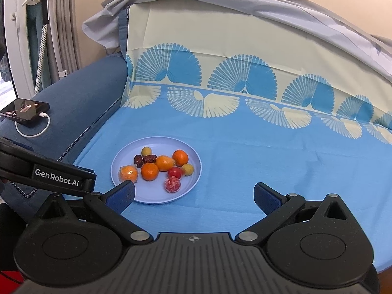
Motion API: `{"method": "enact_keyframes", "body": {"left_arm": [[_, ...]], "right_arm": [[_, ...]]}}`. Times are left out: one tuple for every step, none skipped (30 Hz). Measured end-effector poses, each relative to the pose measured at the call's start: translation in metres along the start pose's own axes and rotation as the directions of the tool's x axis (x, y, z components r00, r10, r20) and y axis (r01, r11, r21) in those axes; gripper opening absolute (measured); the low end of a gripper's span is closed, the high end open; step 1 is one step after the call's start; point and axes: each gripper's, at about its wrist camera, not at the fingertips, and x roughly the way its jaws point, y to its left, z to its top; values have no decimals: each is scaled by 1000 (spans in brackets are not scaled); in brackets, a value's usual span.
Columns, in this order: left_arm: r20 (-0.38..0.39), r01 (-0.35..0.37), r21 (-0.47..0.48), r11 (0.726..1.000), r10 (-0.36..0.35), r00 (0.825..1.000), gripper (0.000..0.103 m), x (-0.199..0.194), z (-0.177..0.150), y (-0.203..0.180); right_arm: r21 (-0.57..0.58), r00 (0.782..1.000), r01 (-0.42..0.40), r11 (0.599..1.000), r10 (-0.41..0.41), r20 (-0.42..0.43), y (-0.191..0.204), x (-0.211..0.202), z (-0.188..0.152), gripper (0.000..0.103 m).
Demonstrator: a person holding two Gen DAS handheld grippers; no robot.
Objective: Organize fruits
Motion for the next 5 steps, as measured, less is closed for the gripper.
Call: {"method": "enact_keyframes", "body": {"left_arm": [[-10,9,-7,1000,-9,1000,103,1,1,1],[-15,14,-11,1000,-14,1000,103,2,1,2],[-15,10,-13,1000,-10,1000,103,3,1,2],[-12,1,-11,1000,-1,1000,103,4,1,2],[-13,-5,-7,1000,5,1000,103,5,1,2]], "right_arm": [[-2,1000,-2,1000,2,-1,0,1,0,102],[-4,1000,-5,1000,5,-1,0,1,1,102],[-8,1000,-6,1000,6,-2,0,2,1,102],[-9,1000,-6,1000,6,-2,0,3,2,102],[-7,1000,-7,1000,7,-3,-1,5,2,102]]}}
